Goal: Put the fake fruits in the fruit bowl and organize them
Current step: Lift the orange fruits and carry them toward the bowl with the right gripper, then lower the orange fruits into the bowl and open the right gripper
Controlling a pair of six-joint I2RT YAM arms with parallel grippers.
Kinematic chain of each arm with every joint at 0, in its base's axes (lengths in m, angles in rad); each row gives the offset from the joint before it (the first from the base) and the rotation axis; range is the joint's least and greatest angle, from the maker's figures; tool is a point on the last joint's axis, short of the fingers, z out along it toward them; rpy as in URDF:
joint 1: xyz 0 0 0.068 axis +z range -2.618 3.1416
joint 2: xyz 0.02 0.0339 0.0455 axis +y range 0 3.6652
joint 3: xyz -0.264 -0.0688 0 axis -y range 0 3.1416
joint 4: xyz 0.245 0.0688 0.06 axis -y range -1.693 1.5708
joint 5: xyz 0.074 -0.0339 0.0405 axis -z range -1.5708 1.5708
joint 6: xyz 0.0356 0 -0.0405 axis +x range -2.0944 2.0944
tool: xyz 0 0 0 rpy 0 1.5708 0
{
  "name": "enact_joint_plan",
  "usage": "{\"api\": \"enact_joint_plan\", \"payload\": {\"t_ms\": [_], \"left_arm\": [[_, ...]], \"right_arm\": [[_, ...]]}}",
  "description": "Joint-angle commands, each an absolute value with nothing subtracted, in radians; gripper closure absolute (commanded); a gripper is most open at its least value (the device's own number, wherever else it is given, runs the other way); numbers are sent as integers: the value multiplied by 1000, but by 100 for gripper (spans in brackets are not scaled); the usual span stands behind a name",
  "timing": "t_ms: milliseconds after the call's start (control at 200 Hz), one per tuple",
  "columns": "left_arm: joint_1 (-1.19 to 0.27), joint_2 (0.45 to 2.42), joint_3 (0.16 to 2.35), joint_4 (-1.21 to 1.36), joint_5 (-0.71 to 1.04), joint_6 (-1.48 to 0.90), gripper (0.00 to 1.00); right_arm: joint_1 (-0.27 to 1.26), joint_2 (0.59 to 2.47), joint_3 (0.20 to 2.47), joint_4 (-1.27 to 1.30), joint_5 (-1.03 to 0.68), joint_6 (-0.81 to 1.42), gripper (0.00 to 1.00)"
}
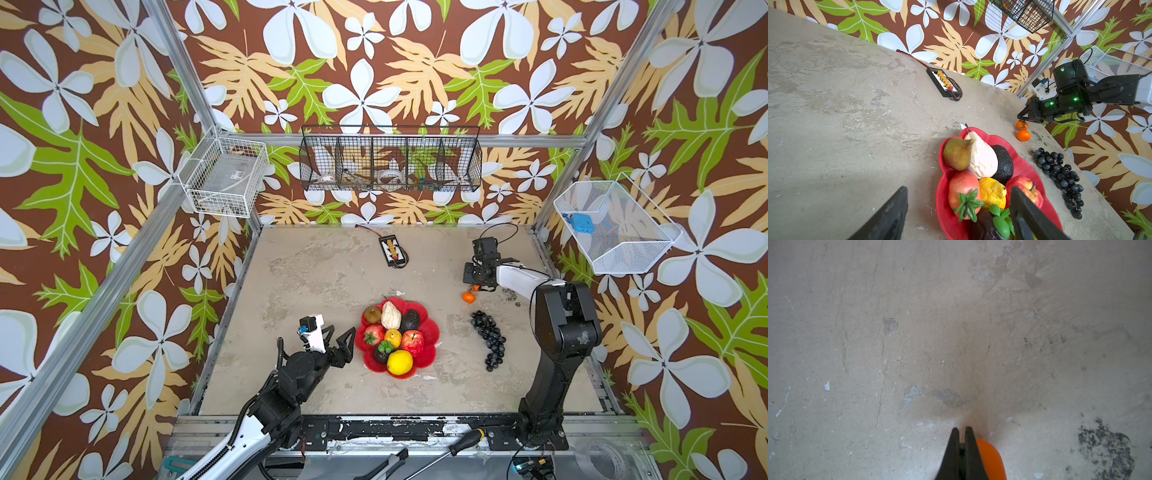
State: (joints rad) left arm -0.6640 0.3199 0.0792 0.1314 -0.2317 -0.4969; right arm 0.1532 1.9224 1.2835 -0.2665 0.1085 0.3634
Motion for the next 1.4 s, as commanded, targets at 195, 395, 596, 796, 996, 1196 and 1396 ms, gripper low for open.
{"api": "enact_joint_plan", "payload": {"t_ms": [195, 395, 596, 796, 996, 1196, 1396], "left_arm": [[-663, 324, 83, 155, -242, -499, 22], [-663, 333, 81, 162, -241, -499, 22], [-663, 336, 81, 166, -245, -497, 21], [-663, 339, 78, 174, -250, -495, 21], [-663, 347, 78, 177, -255, -495, 21], [-663, 348, 77, 179, -256, -495, 21], [-663, 353, 77, 184, -255, -494, 21]], "right_arm": [[232, 1774, 1244, -284, 40, 338, 100], [314, 1624, 1173, -308, -40, 309, 100], [413, 1505, 1104, -333, -132, 266, 100], [543, 1443, 1031, -336, -152, 248, 100], [631, 1395, 953, -318, -185, 259, 100], [673, 1392, 909, -291, -178, 320, 100], [683, 1398, 867, -220, -169, 380, 100]]}}
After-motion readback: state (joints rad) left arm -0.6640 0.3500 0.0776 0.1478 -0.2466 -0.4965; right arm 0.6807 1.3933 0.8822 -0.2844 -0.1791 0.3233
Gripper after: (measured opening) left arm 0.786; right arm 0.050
